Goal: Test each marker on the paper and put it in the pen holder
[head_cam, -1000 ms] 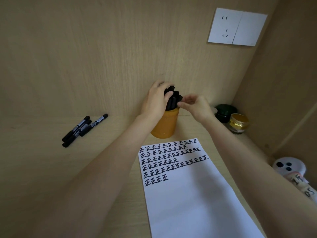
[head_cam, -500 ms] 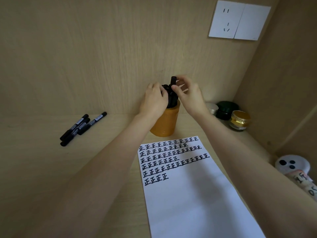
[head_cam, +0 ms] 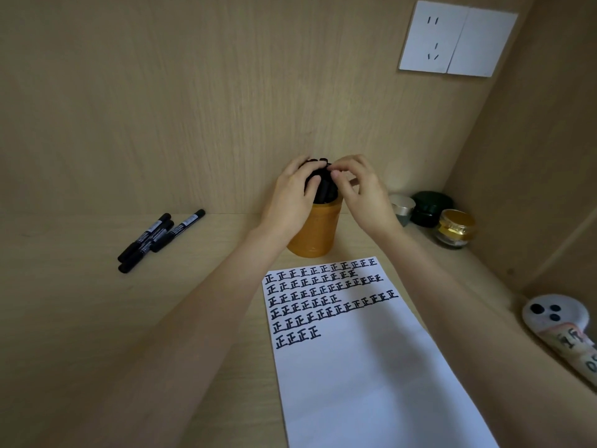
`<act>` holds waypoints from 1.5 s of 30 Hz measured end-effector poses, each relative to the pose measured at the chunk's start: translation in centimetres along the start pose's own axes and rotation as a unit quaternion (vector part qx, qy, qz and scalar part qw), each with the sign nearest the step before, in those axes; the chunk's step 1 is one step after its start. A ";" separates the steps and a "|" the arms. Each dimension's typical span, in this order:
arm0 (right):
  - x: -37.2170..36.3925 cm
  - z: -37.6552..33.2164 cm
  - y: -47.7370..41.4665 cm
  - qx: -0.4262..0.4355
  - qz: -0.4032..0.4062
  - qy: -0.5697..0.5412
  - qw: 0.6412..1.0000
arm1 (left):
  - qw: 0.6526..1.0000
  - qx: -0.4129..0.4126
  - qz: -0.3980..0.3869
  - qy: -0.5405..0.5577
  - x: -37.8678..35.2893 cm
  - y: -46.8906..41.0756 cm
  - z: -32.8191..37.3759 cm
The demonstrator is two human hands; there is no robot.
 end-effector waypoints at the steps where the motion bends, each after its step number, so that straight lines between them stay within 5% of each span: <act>1: 0.0 0.2 0.3 0.003 -0.001 0.000 1.000 | 1.000 -0.005 -0.001 -0.001 0.0 0.0 0.0; 9: 0.2 -0.4 1.4 -0.026 0.010 -0.034 0.999 | 0.998 0.037 -0.037 0.017 1.3 -0.3 1.0; 15: 0.2 -3.1 3.8 -0.063 0.071 -0.079 0.992 | 0.996 0.084 0.030 0.021 4.3 2.7 -0.3; 23: -3.2 -5.9 9.7 -0.154 -0.137 -0.152 0.967 | 0.973 0.202 0.047 -0.102 9.0 10.1 -8.2; 30: -4.1 -6.7 9.5 -0.181 -0.145 -0.195 0.953 | 0.954 0.181 0.053 -0.232 11.6 9.7 -12.5; 38: -3.9 -6.8 9.3 -0.189 -0.141 -0.200 0.951 | 0.909 0.206 -0.032 -0.360 11.3 8.5 -15.7; 45: -4.1 -6.9 9.8 -0.205 -0.142 -0.215 0.944 | 0.946 0.220 -0.001 -0.238 10.7 10.2 -14.9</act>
Point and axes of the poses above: each hand's wrist, its own y-axis away from the middle knuckle, its own x-axis out of the back of the hand, z = x × y, the point moved 2 cm from there along -y, towards the middle knuckle
